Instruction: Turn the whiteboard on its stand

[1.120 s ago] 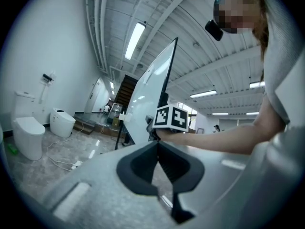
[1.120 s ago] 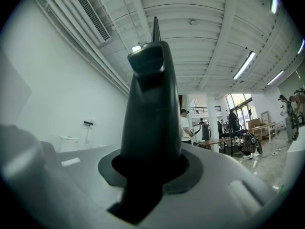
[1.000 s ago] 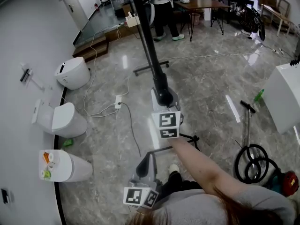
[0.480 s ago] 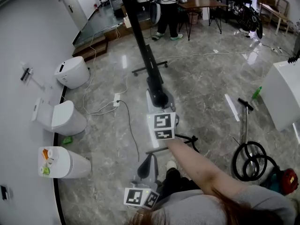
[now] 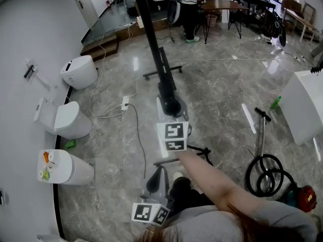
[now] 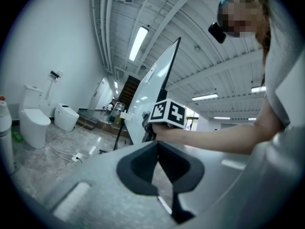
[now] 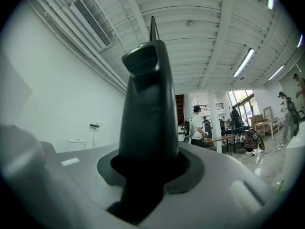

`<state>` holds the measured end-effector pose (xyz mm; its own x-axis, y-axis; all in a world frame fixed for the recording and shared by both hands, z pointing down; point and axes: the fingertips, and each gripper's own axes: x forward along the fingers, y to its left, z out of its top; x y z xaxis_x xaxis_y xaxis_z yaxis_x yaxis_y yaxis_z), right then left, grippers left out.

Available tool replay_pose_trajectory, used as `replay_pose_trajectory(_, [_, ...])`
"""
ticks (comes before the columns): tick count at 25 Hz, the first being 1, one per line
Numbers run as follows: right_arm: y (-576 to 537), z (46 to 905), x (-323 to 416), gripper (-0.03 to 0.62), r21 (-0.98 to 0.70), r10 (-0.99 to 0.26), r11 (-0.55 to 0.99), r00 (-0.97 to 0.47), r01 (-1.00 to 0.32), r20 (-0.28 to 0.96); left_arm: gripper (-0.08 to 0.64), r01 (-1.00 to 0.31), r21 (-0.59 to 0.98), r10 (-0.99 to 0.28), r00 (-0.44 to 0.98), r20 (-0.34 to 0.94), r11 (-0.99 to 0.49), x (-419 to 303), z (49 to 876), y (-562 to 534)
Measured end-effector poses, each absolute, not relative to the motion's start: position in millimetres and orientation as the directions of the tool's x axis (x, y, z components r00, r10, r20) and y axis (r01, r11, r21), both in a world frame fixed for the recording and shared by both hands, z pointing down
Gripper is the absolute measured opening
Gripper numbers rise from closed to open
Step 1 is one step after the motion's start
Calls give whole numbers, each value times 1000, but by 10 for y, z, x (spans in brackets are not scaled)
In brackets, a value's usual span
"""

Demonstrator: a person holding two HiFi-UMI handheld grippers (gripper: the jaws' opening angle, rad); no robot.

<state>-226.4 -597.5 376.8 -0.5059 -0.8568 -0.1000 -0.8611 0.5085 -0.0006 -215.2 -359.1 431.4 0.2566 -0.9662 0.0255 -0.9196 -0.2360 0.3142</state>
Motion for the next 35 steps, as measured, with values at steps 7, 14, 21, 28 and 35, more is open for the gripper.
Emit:
replay_pose_trajectory(7, [-5847, 3766, -2236, 133, -2, -855, 513, -510, -859, -96, -5, -920, 310, -967, 256, 12, -239, -2137, 4267, -3544])
replay_pose_trajectory(14, [-5722, 3771, -2171, 130, -5, -858, 506, -503, -862, -105, -5, -913, 319, -960, 277, 27, -255, -2124, 4353, -3390])
replay_pose_trajectory(21, [-5557, 3784, -2121, 120, -6, -871, 483, -479, -876, -108, -5, -907, 332, -954, 294, 63, -258, -2206, 4448, -3090])
replay_pose_trajectory(28, [-5395, 3796, -2045, 115, -24, -878, 472, -468, -881, -106, -5, -905, 327, -949, 308, 62, -272, -2205, 4383, -2921])
replay_pose_trajectory(35, [-5240, 3814, -1994, 112, -8, -882, 465, -462, -885, -95, -5, -901, 334, -948, 314, 56, -278, -2184, 4352, -2731])
